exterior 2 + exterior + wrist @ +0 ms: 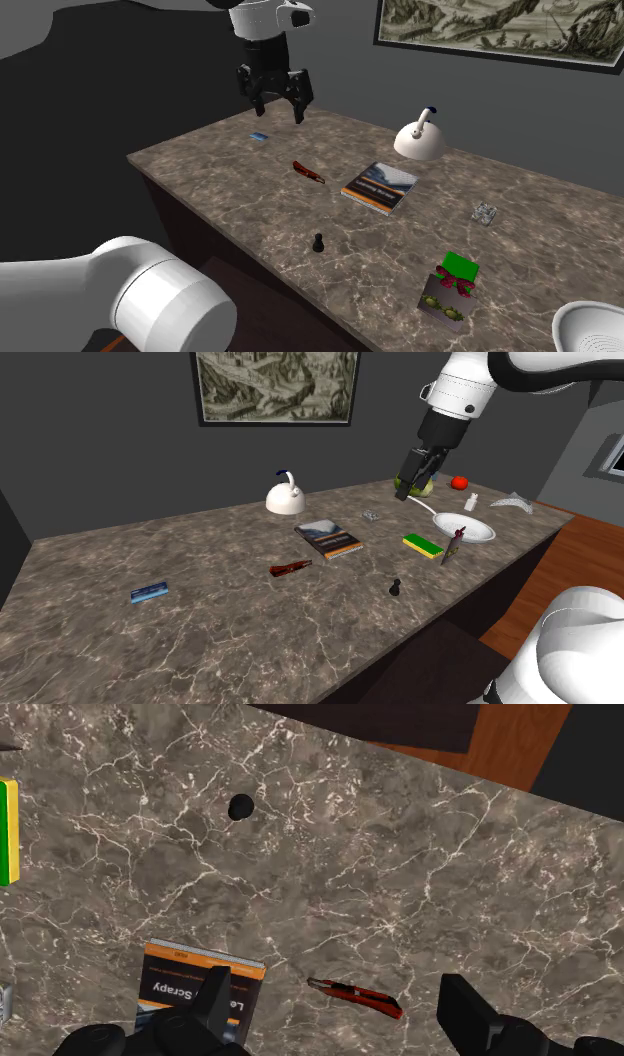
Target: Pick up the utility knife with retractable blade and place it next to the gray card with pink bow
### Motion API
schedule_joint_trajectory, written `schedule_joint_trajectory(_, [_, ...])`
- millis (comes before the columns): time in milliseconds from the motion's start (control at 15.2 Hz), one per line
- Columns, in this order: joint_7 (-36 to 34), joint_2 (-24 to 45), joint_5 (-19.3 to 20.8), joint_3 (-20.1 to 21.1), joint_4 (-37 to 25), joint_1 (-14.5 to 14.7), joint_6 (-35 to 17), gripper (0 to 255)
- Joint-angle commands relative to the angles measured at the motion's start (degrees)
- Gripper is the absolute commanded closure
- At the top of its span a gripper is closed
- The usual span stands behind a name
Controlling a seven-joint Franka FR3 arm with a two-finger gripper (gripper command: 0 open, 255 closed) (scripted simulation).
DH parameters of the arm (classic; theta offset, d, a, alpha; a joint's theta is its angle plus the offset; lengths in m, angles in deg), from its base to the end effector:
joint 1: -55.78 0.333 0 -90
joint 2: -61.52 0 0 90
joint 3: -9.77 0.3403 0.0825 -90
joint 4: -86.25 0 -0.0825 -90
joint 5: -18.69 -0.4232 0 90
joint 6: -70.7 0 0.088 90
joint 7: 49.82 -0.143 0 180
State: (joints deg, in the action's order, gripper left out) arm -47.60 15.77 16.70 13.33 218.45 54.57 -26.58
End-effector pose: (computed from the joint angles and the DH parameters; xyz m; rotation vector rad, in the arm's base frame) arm 0.3442 0.0247 0.6134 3.1151 0.0998 0.2937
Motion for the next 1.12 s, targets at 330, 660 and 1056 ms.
schedule_joint_trajectory(330, [10.5, 10.3, 0.9, -3.2, -1.5, 2.6, -6.1, 0])
schedule_joint_trajectory(660, [20.8, 21.4, 1.0, -5.5, -5.1, 5.0, -10.8, 0])
schedule_joint_trajectory(1056, [32.5, 35.1, 0.3, -6.8, -11.6, 7.4, -14.6, 0])
